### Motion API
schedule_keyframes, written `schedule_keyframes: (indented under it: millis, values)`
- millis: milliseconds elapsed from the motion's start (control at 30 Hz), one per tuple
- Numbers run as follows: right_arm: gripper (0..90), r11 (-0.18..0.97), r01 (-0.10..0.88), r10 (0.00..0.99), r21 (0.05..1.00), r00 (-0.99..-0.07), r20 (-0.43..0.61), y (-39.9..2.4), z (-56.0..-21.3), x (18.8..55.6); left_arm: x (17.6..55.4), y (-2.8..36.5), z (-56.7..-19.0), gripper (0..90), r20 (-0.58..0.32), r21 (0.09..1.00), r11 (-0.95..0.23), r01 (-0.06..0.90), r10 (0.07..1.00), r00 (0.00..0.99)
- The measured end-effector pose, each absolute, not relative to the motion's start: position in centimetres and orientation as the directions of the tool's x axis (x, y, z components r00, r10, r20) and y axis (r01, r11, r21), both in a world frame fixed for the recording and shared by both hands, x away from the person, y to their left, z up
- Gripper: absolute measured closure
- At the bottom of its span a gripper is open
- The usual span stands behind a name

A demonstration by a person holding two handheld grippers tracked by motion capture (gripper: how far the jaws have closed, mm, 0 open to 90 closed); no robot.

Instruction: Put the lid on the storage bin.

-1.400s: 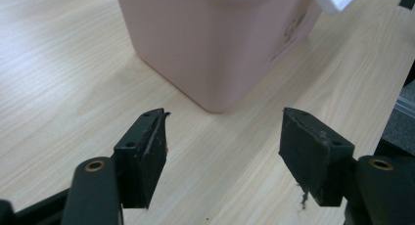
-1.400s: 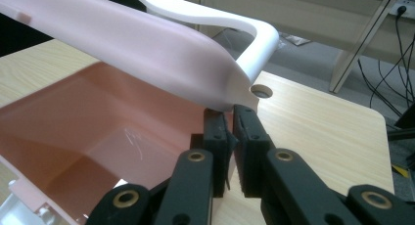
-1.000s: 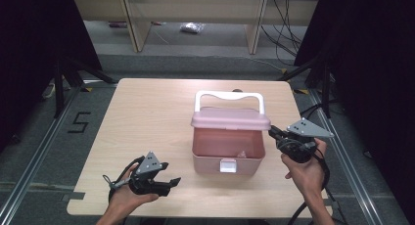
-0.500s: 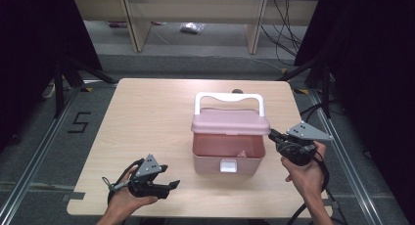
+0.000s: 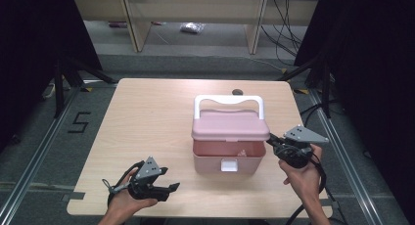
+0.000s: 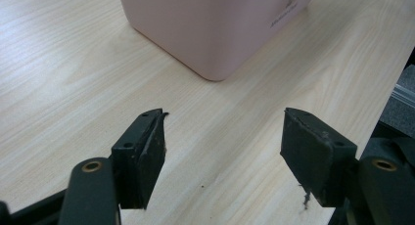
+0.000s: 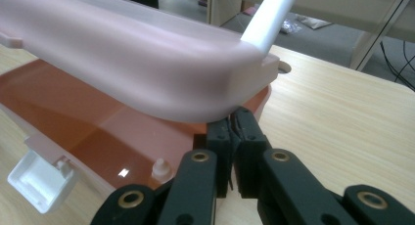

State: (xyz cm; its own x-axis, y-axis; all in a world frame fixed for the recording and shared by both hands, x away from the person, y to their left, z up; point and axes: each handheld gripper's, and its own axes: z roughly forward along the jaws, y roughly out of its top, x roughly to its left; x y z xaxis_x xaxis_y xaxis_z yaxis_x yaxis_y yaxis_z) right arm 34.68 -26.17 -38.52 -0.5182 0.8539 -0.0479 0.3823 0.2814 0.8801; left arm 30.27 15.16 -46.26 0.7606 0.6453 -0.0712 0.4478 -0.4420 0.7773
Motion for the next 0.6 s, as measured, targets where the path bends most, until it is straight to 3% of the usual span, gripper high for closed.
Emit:
schedule_keyframes:
  millis: [600]
  values:
    - [85.3,0.294,0.406,0.845,0.865,-0.534,-0.036,-26.37,-39.48,34.08,30.40,15.54,-46.79,32.2,-0.068,0.772,-0.441,0.459,0.660,0.748]
